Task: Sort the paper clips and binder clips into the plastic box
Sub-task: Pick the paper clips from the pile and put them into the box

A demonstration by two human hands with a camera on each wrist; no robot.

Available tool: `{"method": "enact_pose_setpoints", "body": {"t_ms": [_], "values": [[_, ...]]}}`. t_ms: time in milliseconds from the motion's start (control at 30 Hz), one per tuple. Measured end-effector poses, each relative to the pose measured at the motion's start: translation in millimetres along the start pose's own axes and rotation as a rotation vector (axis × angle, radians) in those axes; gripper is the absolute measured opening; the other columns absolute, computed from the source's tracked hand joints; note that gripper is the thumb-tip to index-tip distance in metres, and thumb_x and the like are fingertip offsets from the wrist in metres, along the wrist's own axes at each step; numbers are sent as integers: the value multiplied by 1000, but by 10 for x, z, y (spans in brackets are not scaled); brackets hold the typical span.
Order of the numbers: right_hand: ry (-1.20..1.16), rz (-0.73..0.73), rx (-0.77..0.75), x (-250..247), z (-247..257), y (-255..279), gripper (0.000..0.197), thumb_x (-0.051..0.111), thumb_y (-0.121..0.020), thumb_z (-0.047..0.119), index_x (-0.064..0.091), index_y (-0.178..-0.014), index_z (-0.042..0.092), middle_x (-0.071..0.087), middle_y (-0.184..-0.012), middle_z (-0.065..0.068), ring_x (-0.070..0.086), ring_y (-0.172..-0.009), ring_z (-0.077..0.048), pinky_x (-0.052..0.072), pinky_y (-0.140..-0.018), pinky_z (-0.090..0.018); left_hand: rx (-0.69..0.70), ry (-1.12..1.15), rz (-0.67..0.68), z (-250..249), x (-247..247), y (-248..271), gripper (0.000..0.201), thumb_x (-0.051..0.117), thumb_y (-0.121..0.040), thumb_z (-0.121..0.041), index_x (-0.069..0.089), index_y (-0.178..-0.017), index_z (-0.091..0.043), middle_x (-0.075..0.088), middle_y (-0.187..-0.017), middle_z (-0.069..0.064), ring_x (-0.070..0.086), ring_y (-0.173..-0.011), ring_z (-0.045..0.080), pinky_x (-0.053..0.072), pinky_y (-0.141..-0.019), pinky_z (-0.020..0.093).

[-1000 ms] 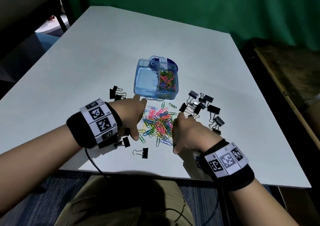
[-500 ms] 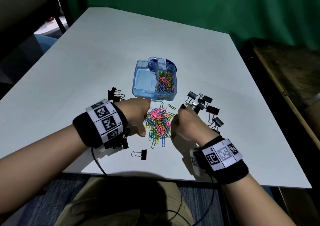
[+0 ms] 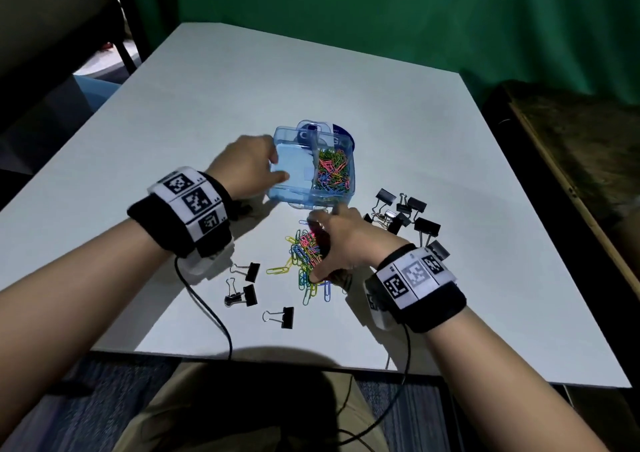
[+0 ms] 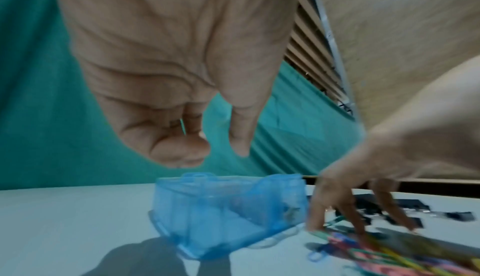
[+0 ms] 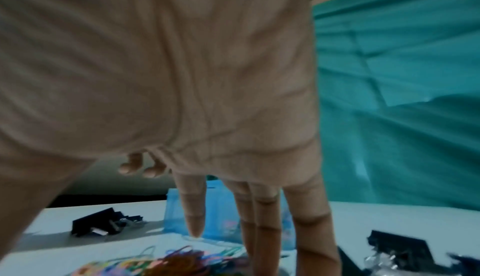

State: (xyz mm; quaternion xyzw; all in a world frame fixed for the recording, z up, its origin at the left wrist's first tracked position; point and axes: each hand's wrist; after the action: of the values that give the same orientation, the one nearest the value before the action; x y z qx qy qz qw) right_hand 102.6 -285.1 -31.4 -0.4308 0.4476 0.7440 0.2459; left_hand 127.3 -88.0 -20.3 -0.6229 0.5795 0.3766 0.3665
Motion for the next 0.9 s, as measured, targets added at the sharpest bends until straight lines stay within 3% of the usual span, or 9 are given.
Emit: {"method": "enact_pose_setpoints", "body": {"t_ms": [67,200,300,400,500,600,700,767,900], "values": [[-3,3,-41,31,48,-37,77,85,-62,32,46,-127,20,37,-121,-11,40,-116,-29,47,-93,-39,-93,29,-47,94,-17,-103,45,66,-82,-39,53,-112,-7,66,-106,15,59,-101,32,45,-81,36],[-16,-91,-117,71,90,-64,43,70,-75,5,59,-116,14,44,-114,-12,57,-102,-32,44,-78,-28,-238,119,80,154,29,-203,65,62,-86,-42,39,-131,-2,60,-119,18,56,-111,33,46,-89,39],[-10,-139,-132,54,70,-66,33,69,-75,1,68,-107,11,59,-113,-13,58,-103,-30,42,-75,-28,-243,170,144,113,75,-194,71,64,-87,-31,30,-143,-6,55,-129,18,52,-119,31,42,-92,34],[-87,-181,-115,-3,15,-55,20,72,-74,1,71,-93,6,69,-103,-12,60,-90,-25,44,-72,-26,-216,230,174,114,100,-166,75,63,-87,-20,23,-149,-12,54,-133,18,53,-120,32,43,-90,34],[-178,-221,-80,-42,-59,-42,11,73,-73,0,73,-83,3,72,-93,-12,56,-78,-18,42,-67,-24,-171,214,185,137,95,-154,68,61,-87,-18,28,-147,-16,59,-124,18,54,-95,29,41,-80,29],[-299,-254,-26,-43,-144,-20,11,76,-71,1,76,-81,4,73,-86,-11,60,-77,-17,49,-69,-27,-144,214,185,142,77,-123,68,60,-87,-15,28,-147,-21,58,-99,13,47,-76,24,37,-74,27],[-436,-296,6,-107,-216,24,5,78,-71,3,76,-75,6,70,-72,-8,59,-63,-14,47,-56,-20,-130,208,188,152,73,-107,69,59,-87,-15,28,-147,-25,52,-84,5,44,-58,14,36,-72,26],[-516,-350,10,-241,-232,56,7,77,-72,3,74,-69,8,66,-62,-3,59,-55,-12,47,-52,-17,-136,211,191,154,73,-111,68,59,-88,-15,28,-148,-25,51,-78,3,45,-60,16,36,-73,26],[-712,-546,9,-634,-244,-11,16,74,-72,-4,69,-64,8,63,-58,-8,66,-57,-27,60,-65,-38,-135,201,188,125,63,-102,66,59,-88,-15,30,-147,-23,51,-88,6,48,-79,24,36,-75,25]]}}
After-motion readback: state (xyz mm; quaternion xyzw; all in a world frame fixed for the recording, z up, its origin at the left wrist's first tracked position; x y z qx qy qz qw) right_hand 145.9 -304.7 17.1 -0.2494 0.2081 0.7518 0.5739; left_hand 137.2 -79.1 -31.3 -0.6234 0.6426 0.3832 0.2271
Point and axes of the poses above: each hand's wrist, its own y-axis away from the middle knuckle, its own x-axis out of the palm, z = x × y
